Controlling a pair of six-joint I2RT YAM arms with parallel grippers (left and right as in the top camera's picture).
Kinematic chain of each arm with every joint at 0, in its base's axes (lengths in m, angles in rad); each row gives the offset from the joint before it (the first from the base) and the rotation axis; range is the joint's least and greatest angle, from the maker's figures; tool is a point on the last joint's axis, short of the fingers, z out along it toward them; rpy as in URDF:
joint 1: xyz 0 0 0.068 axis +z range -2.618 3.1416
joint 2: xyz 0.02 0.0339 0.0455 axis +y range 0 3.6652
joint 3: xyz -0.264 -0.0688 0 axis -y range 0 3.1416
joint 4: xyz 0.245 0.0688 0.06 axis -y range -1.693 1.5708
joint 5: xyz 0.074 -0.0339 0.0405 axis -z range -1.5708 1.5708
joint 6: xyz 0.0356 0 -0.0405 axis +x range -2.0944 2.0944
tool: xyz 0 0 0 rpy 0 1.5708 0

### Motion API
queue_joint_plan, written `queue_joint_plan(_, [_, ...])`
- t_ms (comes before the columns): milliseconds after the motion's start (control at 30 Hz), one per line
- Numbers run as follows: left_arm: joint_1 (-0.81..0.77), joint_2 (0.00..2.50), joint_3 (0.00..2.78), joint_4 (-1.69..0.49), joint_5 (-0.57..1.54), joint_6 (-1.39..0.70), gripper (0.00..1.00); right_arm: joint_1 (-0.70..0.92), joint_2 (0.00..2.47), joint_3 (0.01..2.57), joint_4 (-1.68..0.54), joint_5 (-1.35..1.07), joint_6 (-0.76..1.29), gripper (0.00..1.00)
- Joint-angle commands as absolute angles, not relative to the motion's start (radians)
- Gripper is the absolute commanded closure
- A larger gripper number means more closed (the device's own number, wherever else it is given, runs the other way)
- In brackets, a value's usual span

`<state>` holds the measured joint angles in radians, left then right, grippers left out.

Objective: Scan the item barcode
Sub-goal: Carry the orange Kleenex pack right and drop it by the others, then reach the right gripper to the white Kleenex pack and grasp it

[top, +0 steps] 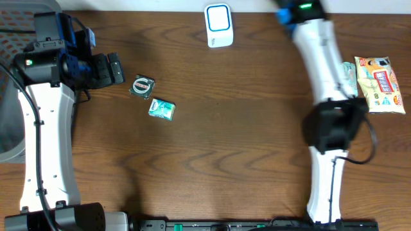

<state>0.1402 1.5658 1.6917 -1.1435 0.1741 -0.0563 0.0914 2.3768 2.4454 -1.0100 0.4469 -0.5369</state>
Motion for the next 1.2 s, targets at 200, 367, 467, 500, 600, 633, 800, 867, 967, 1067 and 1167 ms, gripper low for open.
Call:
queue_joint_plan(200, [0.141,1.569,1.689,-1.144,0.172,-0.065,0.02,-0.236,2.392,2.417,-1.262,0.313,-0.224,0.99])
queue_joint_plan(367, [0.141,1.569,1.689,-1.144,0.172,-0.065,0.02,-0.305,2.392,2.364,-1.272,0.269,-0.221,0.99])
queue_joint_plan(467, [0.141,1.569,1.689,-1.144,0.172,-0.065,0.02,-0.327,2.392,2.296,-1.243,0.274,-0.221,0.85])
queue_joint_plan(500, [0.141,1.569,1.689,-1.144,0.172,-0.065,0.02,-0.332,2.392,2.275,-1.233,0.279,-0.221,0.81])
queue_joint_plan(600, [0.141,1.569,1.689,-1.144,0.172,-0.065,0.02,-0.339,2.392,2.221,-1.212,0.279,-0.221,0.54])
queue_joint_plan(633, [0.141,1.569,1.689,-1.144,0.172,-0.065,0.02,-0.339,2.392,2.212,-1.212,0.279,-0.221,0.48])
queue_joint_plan(800, [0.141,1.569,1.689,-1.144,0.172,-0.065,0.02,-0.317,2.357,2.216,-1.216,0.267,-0.217,0.11])
queue_joint_plan(867, [0.141,1.569,1.689,-1.144,0.172,-0.065,0.02,-0.293,2.311,2.225,-1.21,0.193,-0.217,0.01])
queue_joint_plan(967, [0.141,1.569,1.689,-1.144,0.172,-0.065,0.02,-0.25,2.229,2.225,-1.197,-0.048,-0.217,0.01])
queue_joint_plan(1067, [0.141,1.569,1.689,-1.144,0.172,-0.065,0.02,-0.197,2.166,2.225,-1.199,-0.519,-0.216,0.01])
queue_joint_plan(1167, [0.141,1.569,1.689,-1.144,0.172,-0.065,0.02,-0.116,2.162,2.223,-1.218,-0.985,-0.218,0.01])
